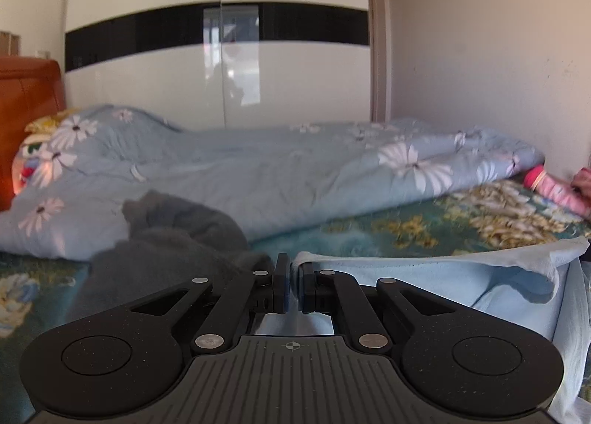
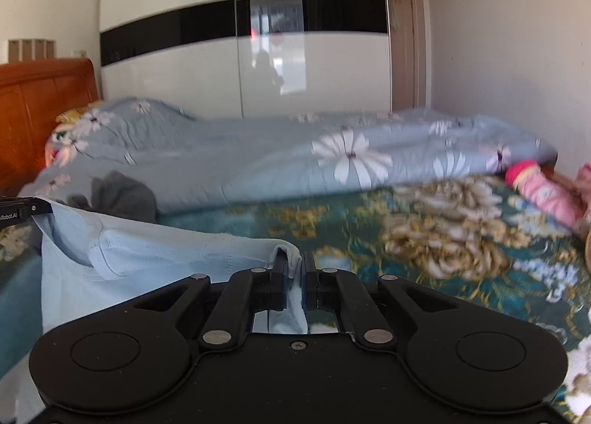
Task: Fold clothes
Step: 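Lift the T-shirt with both grippers and shake it out, then lay the T-shirt flat on the sheet and open both grippers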
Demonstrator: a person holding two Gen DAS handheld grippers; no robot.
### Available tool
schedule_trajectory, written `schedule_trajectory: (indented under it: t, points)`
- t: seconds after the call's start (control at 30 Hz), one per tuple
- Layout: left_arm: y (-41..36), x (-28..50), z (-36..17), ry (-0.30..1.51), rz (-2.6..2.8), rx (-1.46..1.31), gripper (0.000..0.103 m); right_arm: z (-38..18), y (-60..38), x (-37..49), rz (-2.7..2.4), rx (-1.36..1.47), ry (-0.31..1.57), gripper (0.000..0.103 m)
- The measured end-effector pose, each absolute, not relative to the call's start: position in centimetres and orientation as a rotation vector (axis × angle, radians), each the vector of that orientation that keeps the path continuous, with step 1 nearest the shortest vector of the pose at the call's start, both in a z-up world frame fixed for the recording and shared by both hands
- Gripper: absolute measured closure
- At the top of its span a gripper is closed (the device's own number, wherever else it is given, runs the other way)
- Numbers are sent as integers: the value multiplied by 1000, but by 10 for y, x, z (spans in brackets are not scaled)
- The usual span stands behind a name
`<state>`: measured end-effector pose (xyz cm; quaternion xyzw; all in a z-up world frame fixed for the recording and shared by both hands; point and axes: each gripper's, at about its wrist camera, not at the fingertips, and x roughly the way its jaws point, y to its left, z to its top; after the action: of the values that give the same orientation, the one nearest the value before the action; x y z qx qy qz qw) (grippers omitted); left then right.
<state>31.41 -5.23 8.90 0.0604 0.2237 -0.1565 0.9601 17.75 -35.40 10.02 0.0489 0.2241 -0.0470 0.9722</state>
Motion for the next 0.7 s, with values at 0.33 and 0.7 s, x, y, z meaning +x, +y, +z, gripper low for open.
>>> schedule_trajectory:
  t: [0.33, 0.7]
  points:
    - [-74, 350, 31, 608, -284, 158, 99, 50, -368, 237, -116, 150, 617, 99]
    - [-36, 317, 46, 583, -293, 111, 15, 32, -371, 235, -140, 145, 646, 85]
